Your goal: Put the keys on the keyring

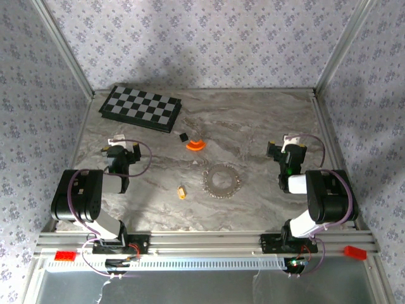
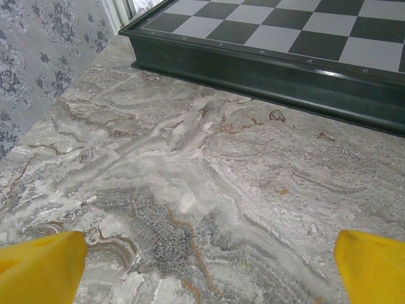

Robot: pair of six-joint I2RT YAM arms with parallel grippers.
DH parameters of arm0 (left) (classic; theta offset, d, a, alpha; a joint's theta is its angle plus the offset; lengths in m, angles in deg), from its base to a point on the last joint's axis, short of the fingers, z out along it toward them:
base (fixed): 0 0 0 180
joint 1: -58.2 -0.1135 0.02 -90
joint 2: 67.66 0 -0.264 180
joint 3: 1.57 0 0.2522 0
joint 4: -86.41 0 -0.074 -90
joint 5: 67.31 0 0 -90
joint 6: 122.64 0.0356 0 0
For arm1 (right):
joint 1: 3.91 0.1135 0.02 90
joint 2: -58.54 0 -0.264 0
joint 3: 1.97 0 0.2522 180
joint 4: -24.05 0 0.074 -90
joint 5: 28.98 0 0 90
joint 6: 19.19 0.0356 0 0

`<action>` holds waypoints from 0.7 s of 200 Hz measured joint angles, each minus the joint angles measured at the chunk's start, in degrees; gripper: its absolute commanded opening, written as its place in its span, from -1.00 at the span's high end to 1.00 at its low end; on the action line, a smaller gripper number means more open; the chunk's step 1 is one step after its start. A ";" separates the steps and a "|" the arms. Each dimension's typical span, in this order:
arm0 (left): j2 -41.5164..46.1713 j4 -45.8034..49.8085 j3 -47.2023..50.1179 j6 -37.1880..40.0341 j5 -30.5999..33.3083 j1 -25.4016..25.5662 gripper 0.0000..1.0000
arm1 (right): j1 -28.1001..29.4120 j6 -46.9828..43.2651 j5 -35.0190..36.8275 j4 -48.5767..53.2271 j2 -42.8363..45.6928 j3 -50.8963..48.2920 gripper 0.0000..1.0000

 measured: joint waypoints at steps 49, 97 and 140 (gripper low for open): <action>2.27 3.17 -0.57 0.02 -0.85 0.00 -1.00 | 0.00 -0.04 -0.02 2.08 2.45 0.00 -0.99; 4.24 4.17 -0.59 0.02 -1.42 0.00 -1.00 | 0.04 -0.24 0.00 5.97 6.54 0.02 -0.99; 9.29 9.57 -0.96 0.04 -1.66 0.00 -1.00 | 0.70 -0.44 0.24 11.32 12.90 0.04 -0.99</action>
